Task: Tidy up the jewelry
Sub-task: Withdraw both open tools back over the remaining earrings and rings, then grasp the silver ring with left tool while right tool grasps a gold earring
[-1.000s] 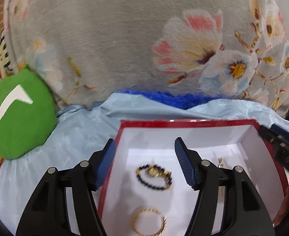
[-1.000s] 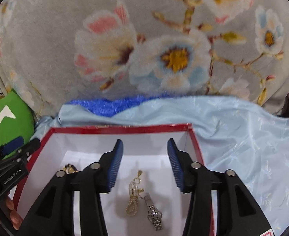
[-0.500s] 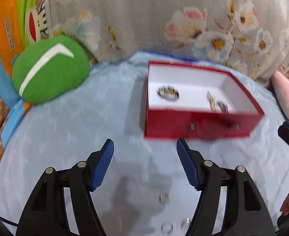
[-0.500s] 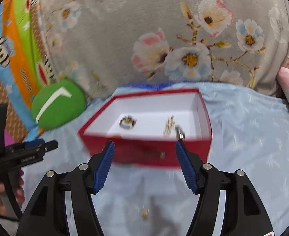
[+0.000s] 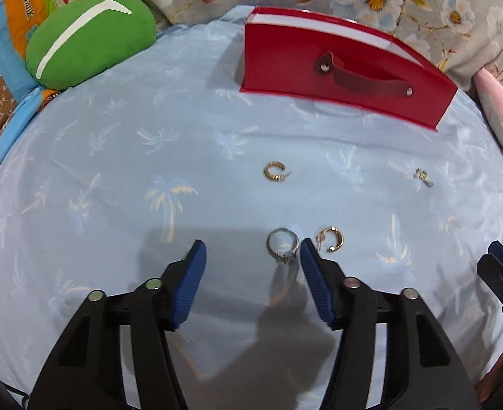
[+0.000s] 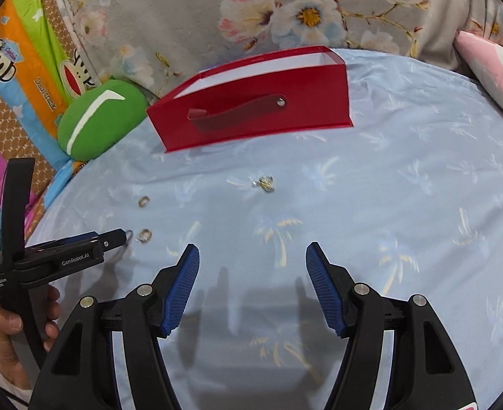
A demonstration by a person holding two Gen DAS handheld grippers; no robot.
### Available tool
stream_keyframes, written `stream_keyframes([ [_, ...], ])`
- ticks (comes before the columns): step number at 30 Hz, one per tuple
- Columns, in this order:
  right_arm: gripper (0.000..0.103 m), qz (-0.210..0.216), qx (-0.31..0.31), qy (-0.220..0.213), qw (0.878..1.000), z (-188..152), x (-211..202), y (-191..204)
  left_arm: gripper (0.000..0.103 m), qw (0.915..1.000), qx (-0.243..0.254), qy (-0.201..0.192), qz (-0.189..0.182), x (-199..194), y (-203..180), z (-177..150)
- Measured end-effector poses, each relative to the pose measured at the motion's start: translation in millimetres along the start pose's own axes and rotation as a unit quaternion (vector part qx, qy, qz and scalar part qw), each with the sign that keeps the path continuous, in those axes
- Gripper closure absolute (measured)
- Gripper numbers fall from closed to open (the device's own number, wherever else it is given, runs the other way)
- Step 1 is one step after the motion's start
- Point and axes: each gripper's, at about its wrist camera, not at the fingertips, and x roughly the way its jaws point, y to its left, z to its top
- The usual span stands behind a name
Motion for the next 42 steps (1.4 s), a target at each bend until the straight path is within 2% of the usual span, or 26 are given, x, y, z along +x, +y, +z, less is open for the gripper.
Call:
stream_keyframes([
  [5,0.039,-0.002,0.009,0.007,1.0,0.5,5.6,-3.8,0.062,0.9994,0.018,-0.024,0.015,4.1,-6.0,0.0],
  [7,0.039,-0.002,0.01,0.009,1.0,0.3,7.3,-4.0,0.083,0.9992,0.02,-0.031,0.014,3.5,-5.4,0.7],
  [11,0.039,0.002,0.017,0.014,1.0,1.0,10.4,-6.0,0.084,0.9992,0.005,-0.032,-0.023,-0.5,3.2,-0.2],
  [16,0.039,0.003,0.022,0.015,1.0,2.4,10.8,-6.7,0.084,0.9978,-0.019,-0.047,-0.042,-18.0,16.4,-2.1],
  [19,0.039,0.008,0.015,0.015,1.0,5.0,11.3,-1.3,0.084,0.997,-0.028,-0.058,-0.043,-30.9,24.4,-1.4],
  [23,0.04,0.039,-0.011,0.023,0.999,10.3,18.3,25.3,0.084,0.9962,-0.039,-0.072,-0.029,-45.3,34.7,-0.1],
  [28,0.052,0.059,-0.069,0.041,0.995,13.9,39.9,74.5,0.084,0.995,-0.051,-0.082,-0.027,-55.1,45.3,0.8],
  [31,0.054,0.049,-0.078,0.038,0.995,16.9,45.7,83.8,0.084,0.9949,-0.053,-0.082,-0.026,-56.3,50.8,-0.6],
  [34,0.054,0.018,-0.066,0.024,0.997,26.1,46.0,68.7,0.084,0.995,-0.053,-0.081,-0.023,-55.6,54.3,-3.4],
  [38,0.054,-0.029,-0.019,0.016,0.999,46.4,52.9,21.7,0.083,0.9952,-0.051,-0.081,-0.021,-51.5,56.4,-5.7],
  [42,0.054,-0.041,0.004,0.035,0.999,58.4,68.7,-5.2,0.083,0.9953,-0.051,-0.077,-0.03,-46.5,53.8,-5.1],
])
